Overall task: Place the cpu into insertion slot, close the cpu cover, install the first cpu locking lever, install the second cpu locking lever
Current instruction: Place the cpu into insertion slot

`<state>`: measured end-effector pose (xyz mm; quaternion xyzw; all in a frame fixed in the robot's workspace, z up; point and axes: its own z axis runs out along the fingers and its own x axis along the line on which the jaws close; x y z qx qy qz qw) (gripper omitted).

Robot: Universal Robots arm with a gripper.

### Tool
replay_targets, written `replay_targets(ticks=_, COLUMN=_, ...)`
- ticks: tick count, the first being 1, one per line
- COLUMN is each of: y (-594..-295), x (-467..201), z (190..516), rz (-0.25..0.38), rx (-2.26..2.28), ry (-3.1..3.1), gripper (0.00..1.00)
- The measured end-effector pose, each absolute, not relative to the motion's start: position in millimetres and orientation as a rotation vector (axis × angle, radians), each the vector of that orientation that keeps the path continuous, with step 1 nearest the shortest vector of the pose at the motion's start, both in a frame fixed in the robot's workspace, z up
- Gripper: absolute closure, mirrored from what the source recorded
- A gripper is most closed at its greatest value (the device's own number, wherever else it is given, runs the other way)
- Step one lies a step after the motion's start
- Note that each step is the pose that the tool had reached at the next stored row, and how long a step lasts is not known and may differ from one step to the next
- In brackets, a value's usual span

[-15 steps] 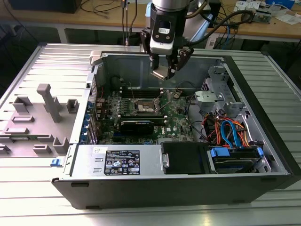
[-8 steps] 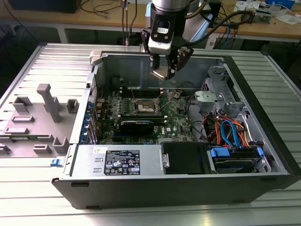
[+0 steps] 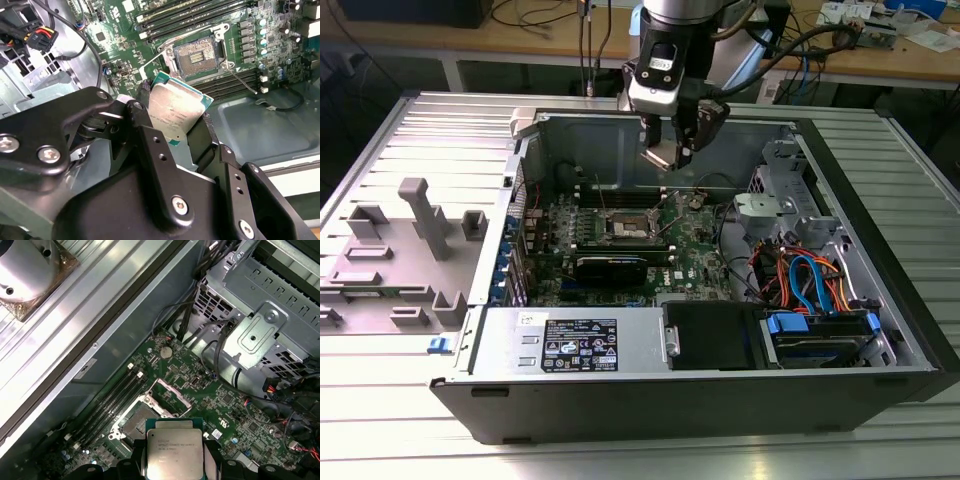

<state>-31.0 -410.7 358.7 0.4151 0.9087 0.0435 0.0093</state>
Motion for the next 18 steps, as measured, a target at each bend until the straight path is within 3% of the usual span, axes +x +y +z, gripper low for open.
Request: replay_targets(ticks=18, y=-410.7, x=-31.0, z=358.7, rz=0.133, rx=1.492, ry=2.733, gripper=0.45)
